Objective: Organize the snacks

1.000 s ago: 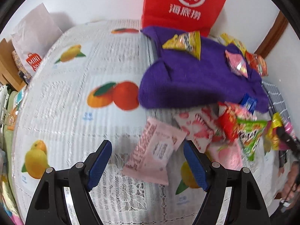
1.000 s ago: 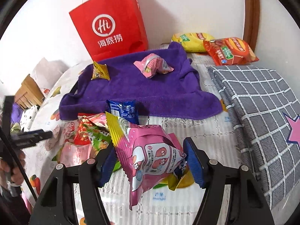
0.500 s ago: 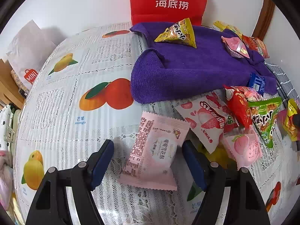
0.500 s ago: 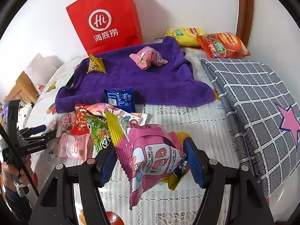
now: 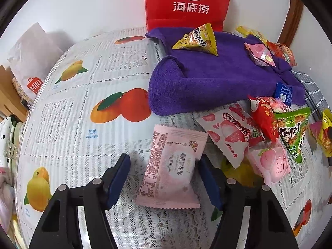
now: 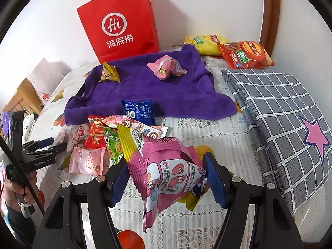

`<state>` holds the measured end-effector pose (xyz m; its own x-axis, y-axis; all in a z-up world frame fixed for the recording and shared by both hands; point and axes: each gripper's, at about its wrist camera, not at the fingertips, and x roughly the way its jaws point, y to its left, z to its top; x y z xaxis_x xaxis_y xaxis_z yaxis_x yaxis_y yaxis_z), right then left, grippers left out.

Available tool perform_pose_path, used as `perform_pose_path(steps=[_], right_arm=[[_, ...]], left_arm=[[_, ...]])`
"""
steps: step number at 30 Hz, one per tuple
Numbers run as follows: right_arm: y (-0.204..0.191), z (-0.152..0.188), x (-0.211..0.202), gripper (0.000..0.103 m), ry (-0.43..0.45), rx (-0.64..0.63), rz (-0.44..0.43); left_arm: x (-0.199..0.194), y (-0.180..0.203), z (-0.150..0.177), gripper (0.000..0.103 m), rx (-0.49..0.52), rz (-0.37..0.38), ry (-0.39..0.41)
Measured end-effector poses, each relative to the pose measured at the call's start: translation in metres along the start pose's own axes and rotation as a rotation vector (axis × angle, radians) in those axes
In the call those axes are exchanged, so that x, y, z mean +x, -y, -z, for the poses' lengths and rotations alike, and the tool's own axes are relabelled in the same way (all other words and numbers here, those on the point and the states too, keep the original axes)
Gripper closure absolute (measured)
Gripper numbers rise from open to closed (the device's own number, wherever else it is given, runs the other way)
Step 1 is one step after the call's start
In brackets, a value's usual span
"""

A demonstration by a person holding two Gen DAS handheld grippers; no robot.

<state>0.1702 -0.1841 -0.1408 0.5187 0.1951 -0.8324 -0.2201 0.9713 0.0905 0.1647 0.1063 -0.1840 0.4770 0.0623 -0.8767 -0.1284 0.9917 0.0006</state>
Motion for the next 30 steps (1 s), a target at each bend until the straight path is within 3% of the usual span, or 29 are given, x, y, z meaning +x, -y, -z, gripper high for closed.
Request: perform_pose_path(steps=[6,10,21,30], right_arm=[[0.001,0.002,-0.002,0.035,0.0,0.001,0.0],[0.001,0.002,-0.003,0.035,0.001,0.0,0.002],[-0.003,-0.003,-0.024,0.035,0.046,0.004,-0.01],[-0.002,-0.009,-0.041,0.036,0.077,0.029,-0.03]], left_arm=[[-0.002,-0.009,-0.001,0.058,-0.029,0.002,0.008],[-0.003,-0.016,-0.001,0.06,-0.056,0.036,0.009],[-0.017,-0.024,-0.001,0.062,-0.124,0.131,0.008],[-0.051,-0.019,-0.013,0.062,-0.118,0.135,0.067]])
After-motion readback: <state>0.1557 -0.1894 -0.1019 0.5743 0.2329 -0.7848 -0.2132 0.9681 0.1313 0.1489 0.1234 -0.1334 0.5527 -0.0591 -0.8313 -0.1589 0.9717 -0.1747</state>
